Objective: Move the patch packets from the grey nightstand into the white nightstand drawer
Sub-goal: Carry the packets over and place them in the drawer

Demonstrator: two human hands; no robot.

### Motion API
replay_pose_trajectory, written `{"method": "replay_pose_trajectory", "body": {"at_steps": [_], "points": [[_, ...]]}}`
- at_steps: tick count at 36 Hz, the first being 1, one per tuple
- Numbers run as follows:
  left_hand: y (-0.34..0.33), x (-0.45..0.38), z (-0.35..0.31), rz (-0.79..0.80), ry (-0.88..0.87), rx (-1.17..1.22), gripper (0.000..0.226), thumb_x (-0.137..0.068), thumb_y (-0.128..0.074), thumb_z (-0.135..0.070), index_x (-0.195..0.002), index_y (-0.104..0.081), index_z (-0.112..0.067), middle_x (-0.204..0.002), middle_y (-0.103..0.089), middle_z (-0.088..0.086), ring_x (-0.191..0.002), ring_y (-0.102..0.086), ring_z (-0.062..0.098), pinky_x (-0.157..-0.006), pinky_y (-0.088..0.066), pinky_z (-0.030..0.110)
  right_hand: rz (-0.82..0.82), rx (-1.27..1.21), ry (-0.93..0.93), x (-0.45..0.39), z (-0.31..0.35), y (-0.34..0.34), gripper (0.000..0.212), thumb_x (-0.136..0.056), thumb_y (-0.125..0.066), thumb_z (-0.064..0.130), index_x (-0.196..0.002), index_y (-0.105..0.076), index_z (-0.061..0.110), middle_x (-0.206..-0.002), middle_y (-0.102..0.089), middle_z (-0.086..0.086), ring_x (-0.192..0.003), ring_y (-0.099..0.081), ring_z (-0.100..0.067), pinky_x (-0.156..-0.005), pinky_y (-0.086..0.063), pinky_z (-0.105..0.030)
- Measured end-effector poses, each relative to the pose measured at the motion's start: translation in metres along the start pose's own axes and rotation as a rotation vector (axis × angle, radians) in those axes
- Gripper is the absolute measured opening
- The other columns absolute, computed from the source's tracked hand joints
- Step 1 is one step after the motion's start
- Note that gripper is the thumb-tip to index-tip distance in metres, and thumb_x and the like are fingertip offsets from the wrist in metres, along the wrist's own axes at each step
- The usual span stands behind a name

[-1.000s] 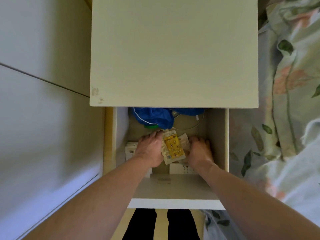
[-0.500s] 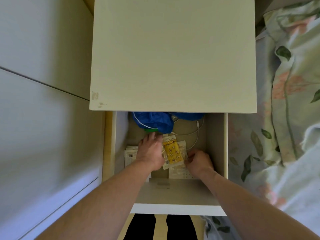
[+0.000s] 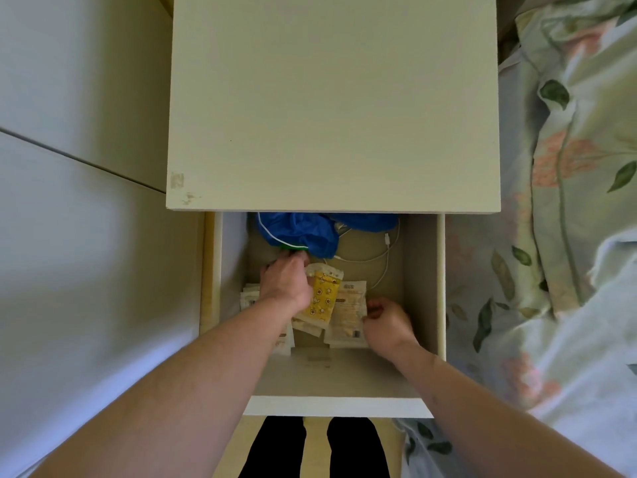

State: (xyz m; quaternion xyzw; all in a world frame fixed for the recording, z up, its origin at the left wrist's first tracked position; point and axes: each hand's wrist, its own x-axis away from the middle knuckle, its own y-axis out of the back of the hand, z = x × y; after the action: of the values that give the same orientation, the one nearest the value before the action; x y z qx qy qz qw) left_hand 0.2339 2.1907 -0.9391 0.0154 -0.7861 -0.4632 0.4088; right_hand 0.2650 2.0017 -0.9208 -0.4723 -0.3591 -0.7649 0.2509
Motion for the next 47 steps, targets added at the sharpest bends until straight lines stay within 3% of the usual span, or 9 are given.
{"method": "replay_pose_trajectory", "body": {"at_steps": [6, 14, 18, 20, 23, 27, 34, 39, 47], "points": [[0.001, 0.005, -0.004, -0.025, -0.013, 0.006, 0.016, -0.092, -0.070, -0.022, -0.106, -0.064, -0.022, -0.104, -0.065, -0.001, -0.092, -0.062, 0.018, -0.089, -0.052, 0.035, -0.052, 0.053, 0.140, 0.029, -0.007, 0.016, 0.021, -0.101, -0.054, 0.013, -0.120, -0.055, 0.023, -0.108, -0.060, 0.004, -0.099, -0.058, -0.015, -0.077, -0.054, -0.022], [-0.003, 0.015, 0.000, 0.064, 0.042, 0.095, 0.022, -0.090, -0.070, -0.010, -0.109, -0.062, -0.017, -0.102, -0.066, 0.003, -0.097, -0.064, 0.021, -0.080, -0.054, 0.032, -0.023, -0.085, 0.036, 0.021, -0.006, 0.022, 0.026, -0.102, -0.053, 0.012, -0.125, -0.059, 0.023, -0.112, -0.068, 0.003, -0.104, -0.065, -0.018, -0.069, -0.054, -0.020], [-0.005, 0.018, 0.008, 0.034, -0.120, -0.099, 0.059, -0.082, -0.073, -0.001, -0.132, -0.049, -0.018, -0.104, -0.068, 0.002, -0.093, -0.068, 0.021, -0.086, -0.057, 0.037, 0.006, -0.117, -0.080, 0.009, -0.005, 0.015, 0.030, -0.099, -0.053, 0.010, -0.125, -0.061, 0.022, -0.113, -0.071, -0.002, -0.107, -0.068, -0.025, -0.089, -0.062, -0.040], [-0.005, 0.017, 0.011, 0.011, -0.257, -0.245, 0.073, -0.078, -0.073, 0.000, -0.142, -0.044, -0.020, -0.124, -0.064, 0.004, -0.111, -0.063, 0.022, -0.104, -0.048, 0.040, 0.023, -0.109, -0.082, 0.007, -0.004, 0.010, 0.026, -0.099, -0.057, 0.013, -0.123, -0.062, 0.023, -0.112, -0.072, -0.002, -0.106, -0.069, -0.024, -0.088, -0.062, -0.041], [0.000, 0.015, 0.014, 0.051, -0.342, -0.366, 0.061, -0.079, -0.073, -0.007, -0.136, -0.056, -0.021, -0.136, -0.056, 0.002, -0.128, -0.049, 0.024, -0.116, -0.034, 0.044, 0.046, -0.095, -0.080, 0.007, 0.000, 0.001, 0.022, -0.099, -0.058, 0.015, -0.119, -0.064, 0.023, -0.108, -0.072, -0.002, -0.102, -0.070, -0.022, -0.087, -0.063, -0.039], [0.004, 0.013, 0.022, 0.032, -0.337, -0.367, 0.030, -0.088, -0.068, -0.024, -0.118, -0.066, -0.025, -0.124, -0.063, -0.003, -0.118, -0.050, 0.019, -0.108, -0.037, 0.041, 0.082, -0.053, -0.080, 0.007, 0.008, -0.014, 0.021, -0.099, -0.061, 0.018, -0.118, -0.067, 0.023, -0.108, -0.074, -0.002, -0.101, -0.071, -0.021, -0.085, -0.063, -0.035], [0.026, 0.020, 0.034, -0.059, -0.271, -0.216, 0.043, -0.096, -0.052, -0.025, -0.139, -0.053, -0.025, -0.138, -0.055, -0.001, -0.128, -0.049, 0.020, -0.116, -0.034, 0.046, 0.134, 0.162, -0.035, 0.012, 0.027, -0.039, 0.014, -0.100, -0.060, 0.017, -0.110, -0.068, 0.022, -0.111, -0.071, -0.003, -0.099, -0.067, -0.019, -0.089, -0.059, -0.033], [0.046, 0.036, 0.042, -0.065, -0.261, -0.203, 0.043, -0.096, -0.053, -0.020, -0.139, -0.053, -0.024, -0.139, -0.053, -0.002, -0.127, -0.050, 0.016, -0.118, -0.032, 0.040, 0.086, 0.375, 0.026, 0.022, 0.028, -0.051, 0.020, -0.096, -0.059, 0.012, -0.111, -0.069, 0.019, -0.103, -0.070, -0.002, -0.089, -0.066, -0.016, -0.071, -0.055, -0.026], [0.095, 0.093, 0.021, -0.080, -0.301, -0.116, 0.037, -0.092, -0.060, -0.020, -0.128, -0.057, -0.029, -0.127, -0.055, -0.011, -0.118, -0.050, 0.007, -0.107, -0.044, 0.031, 0.075, 0.411, 0.115, 0.086, 0.035, -0.010, 0.046, -0.092, -0.062, 0.017, -0.137, -0.054, 0.018, -0.131, -0.059, -0.003, -0.118, -0.058, -0.021, -0.100, -0.053, -0.034]]}}
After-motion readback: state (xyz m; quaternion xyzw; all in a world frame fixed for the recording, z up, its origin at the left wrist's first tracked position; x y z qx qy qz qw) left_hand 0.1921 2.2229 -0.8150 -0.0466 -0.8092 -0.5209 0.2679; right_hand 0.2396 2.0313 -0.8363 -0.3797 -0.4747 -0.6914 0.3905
